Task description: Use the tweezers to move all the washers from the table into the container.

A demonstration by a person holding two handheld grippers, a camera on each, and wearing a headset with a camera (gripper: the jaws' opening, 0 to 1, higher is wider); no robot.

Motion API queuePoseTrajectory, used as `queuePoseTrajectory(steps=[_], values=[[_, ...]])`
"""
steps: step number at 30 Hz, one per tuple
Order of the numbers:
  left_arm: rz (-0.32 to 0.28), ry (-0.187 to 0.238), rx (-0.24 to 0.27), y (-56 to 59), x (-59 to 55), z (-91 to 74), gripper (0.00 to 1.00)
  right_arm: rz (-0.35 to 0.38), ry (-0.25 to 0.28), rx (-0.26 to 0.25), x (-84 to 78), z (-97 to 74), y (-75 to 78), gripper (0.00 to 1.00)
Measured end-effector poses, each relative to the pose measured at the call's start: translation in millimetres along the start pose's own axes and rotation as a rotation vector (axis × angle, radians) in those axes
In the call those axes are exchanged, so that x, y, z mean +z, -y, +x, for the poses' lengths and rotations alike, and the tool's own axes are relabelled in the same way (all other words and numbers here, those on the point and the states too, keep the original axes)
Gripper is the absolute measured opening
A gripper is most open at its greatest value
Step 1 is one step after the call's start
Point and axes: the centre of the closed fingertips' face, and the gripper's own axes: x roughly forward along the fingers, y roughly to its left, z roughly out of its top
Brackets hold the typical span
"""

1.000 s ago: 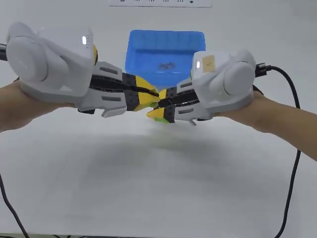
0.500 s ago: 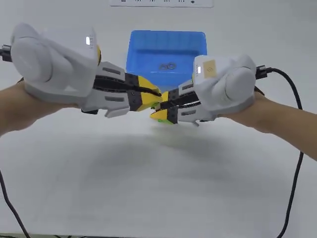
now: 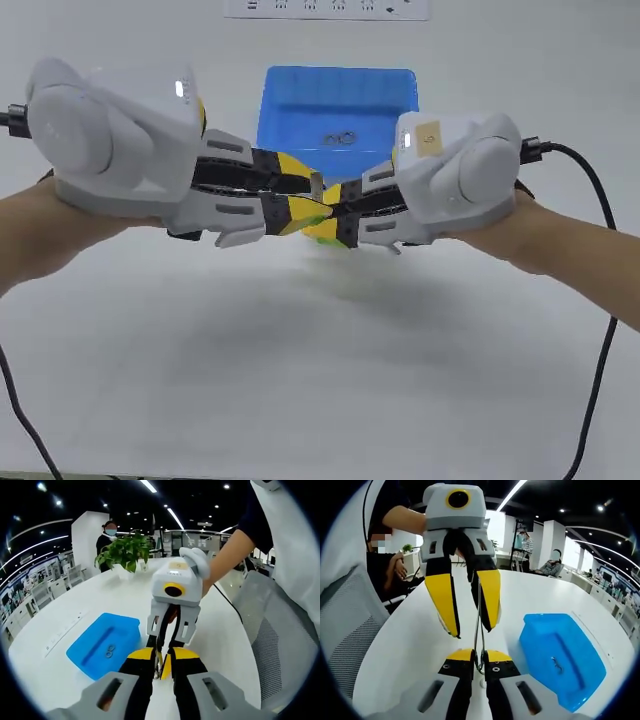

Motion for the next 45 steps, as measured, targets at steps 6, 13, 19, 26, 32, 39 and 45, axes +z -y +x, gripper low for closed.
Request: queuePoseTrajectory(steps=[6, 13, 19, 26, 32, 39, 45], values=[[-0.007, 0.0, 0.014, 1.0, -0.2, -5.6, 0.18, 0.003, 0.011, -0.004, 7.6, -1.2, -1.1, 0.08], [-0.006, 0.058, 0.081, -2.6, 12.3, -25.0, 0.27, 0.013, 0.04, -0.017, 22.4, -7.2, -0.2, 0.08], [-0.044, 0.111, 0.186, -9.8, 20.9, -49.5, 0.48, 0.008, 0.054, -0.028, 35.3, -14.4, 3.0, 0.08], [-0.074, 0.116, 0.244, -4.0, 16.5, -65.8, 0.53, 0.014, 0.078, -0.045, 53.1, -27.4, 12.4, 0.08], [-0.112, 0.171, 0.265, -0.4, 20.1, -70.3, 0.58, -0.004, 0.081, -0.065, 68.7, -39.7, 25.4, 0.08], [-0.194, 0.255, 0.296, -4.7, 26.5, -78.4, 0.68, -0.02, 0.078, -0.103, 75.1, -49.0, 48.1, 0.08], [-0.207, 0.27, 0.354, -14.8, 20.8, -92.1, 0.85, 0.02, 0.097, -0.147, 72.1, -43.3, 74.3, 0.08]])
